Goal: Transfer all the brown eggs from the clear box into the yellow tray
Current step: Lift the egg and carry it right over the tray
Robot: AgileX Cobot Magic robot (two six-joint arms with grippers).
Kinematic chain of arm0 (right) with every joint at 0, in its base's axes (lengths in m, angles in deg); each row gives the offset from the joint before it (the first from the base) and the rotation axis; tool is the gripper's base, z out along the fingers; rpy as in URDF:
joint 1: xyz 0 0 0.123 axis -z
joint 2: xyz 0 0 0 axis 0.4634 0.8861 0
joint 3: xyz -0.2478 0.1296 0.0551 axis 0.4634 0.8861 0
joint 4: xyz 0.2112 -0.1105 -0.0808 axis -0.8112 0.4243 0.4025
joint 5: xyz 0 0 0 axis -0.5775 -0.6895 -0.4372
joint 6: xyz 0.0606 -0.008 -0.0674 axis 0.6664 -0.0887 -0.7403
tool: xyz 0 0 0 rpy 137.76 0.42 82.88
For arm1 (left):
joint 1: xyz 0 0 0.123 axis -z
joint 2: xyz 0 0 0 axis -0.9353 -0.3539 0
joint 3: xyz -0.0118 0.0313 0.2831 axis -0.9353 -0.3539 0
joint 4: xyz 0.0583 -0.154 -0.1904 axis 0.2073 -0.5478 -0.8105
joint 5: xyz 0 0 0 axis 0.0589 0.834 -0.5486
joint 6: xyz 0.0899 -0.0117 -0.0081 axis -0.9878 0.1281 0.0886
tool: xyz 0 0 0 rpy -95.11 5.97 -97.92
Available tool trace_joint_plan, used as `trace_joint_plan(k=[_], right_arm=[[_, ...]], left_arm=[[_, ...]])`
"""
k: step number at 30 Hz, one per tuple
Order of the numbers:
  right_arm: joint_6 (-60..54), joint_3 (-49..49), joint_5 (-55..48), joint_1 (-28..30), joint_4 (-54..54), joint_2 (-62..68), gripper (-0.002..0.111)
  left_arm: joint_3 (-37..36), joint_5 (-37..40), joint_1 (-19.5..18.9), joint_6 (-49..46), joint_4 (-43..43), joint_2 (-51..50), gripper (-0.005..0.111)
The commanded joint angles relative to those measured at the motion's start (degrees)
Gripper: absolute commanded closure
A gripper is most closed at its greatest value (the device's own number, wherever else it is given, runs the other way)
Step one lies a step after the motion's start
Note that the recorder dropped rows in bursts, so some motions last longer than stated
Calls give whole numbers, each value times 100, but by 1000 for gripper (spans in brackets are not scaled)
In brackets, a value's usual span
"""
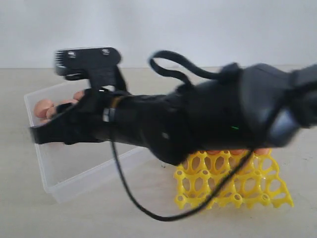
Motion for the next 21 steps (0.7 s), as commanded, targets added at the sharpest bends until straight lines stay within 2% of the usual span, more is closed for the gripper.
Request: trace_joint_plan(k=[1,4,8,18,21], right_arm=[[-66,1731,1235,627,-490,-1027,108],[-69,2541,1716,1096,-564,-1626,108],[-304,3029,1793,1537,-577,-2085,108],[-1593,3145,1764,1761,-564,-1925,108],[-1355,3121,1900,2047,-445,-1479,108]], left_arm=[[-15,-11,-11,10,7,20,103],[-15,0,-11,10,7,20,103],[-15,0,-11,10,7,20,103],[-15,0,-11,10,7,20,103],[-15,0,-11,10,7,20,103]])
